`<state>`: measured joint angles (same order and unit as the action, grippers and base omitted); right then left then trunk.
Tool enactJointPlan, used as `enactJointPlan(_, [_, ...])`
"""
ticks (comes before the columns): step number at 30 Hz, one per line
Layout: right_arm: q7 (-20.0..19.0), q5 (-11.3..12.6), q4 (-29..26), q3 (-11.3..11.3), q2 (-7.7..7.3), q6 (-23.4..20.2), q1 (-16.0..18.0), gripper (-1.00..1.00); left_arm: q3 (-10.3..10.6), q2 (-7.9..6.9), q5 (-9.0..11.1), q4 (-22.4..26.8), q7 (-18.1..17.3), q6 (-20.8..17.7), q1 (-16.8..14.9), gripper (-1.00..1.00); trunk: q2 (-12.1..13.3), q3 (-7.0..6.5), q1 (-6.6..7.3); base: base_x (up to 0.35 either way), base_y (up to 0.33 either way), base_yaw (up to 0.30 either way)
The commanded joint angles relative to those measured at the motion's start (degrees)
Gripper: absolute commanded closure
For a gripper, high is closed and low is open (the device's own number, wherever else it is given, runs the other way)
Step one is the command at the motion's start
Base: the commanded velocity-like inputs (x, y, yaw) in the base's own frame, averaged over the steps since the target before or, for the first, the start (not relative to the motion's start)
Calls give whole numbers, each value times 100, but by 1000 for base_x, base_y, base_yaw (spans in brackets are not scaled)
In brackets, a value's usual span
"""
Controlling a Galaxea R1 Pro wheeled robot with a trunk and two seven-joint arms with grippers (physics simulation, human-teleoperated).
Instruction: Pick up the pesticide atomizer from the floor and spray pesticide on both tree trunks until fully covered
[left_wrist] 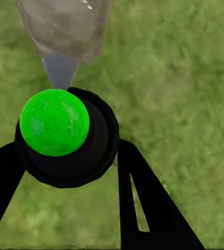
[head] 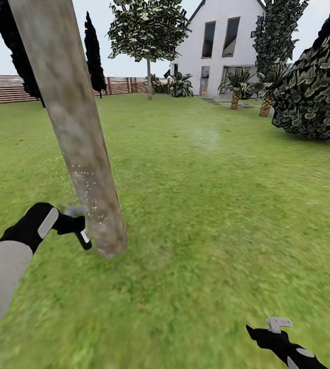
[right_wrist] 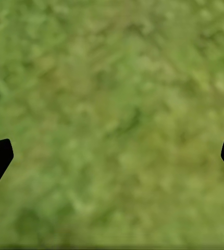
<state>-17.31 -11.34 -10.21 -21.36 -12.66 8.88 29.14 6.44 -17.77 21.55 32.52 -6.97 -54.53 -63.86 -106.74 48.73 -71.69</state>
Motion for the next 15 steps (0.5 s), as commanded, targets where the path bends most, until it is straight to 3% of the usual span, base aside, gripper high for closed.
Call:
enactJointPlan(1, [0, 0, 1, 2, 0, 2, -2, -100, -5, 18, -19, -16, 12, 318, 277, 100, 0, -1, 1, 0, 0, 0])
enactJointPlan(4, [-1, 0, 2, 0, 0, 8, -2, -100, -11, 48, -35, -42, 114, 748, 729, 100, 0, -1, 1, 0, 0, 0])
enactJointPlan(6, [-1, 0, 2, 0, -7, 9, -2, -100, -11, 56, -36, -515, 177, 1703, 1064, 100, 0, -1, 1, 0, 0, 0])
enactJointPlan(7, [-2, 0, 2, 0, -8, 9, -2, -100, -11, 60, -36, -705, 178, 1949, 1091, 100, 0, -1, 1, 0, 0, 0])
enactJointPlan(9, [-1, 0, 2, 0, -9, 9, -4, -100, -14, 63, -35, -972, 169, 2198, 1164, 100, 0, -1, 1, 0, 0, 0])
enactJointPlan(11, [0, 5, 2, 0, -15, 9, -4, -100, -15, 63, 7, -1063, 160, 2259, 1428, 100, 0, -1, 1, 0, 0, 0])
enactJointPlan(15, [-2, 16, 2, 0, -5, 9, -3, -100, -14, 63, 55, -1101, 102, 2421, 1505, 100, 0, -1, 1, 32, -32, 0])
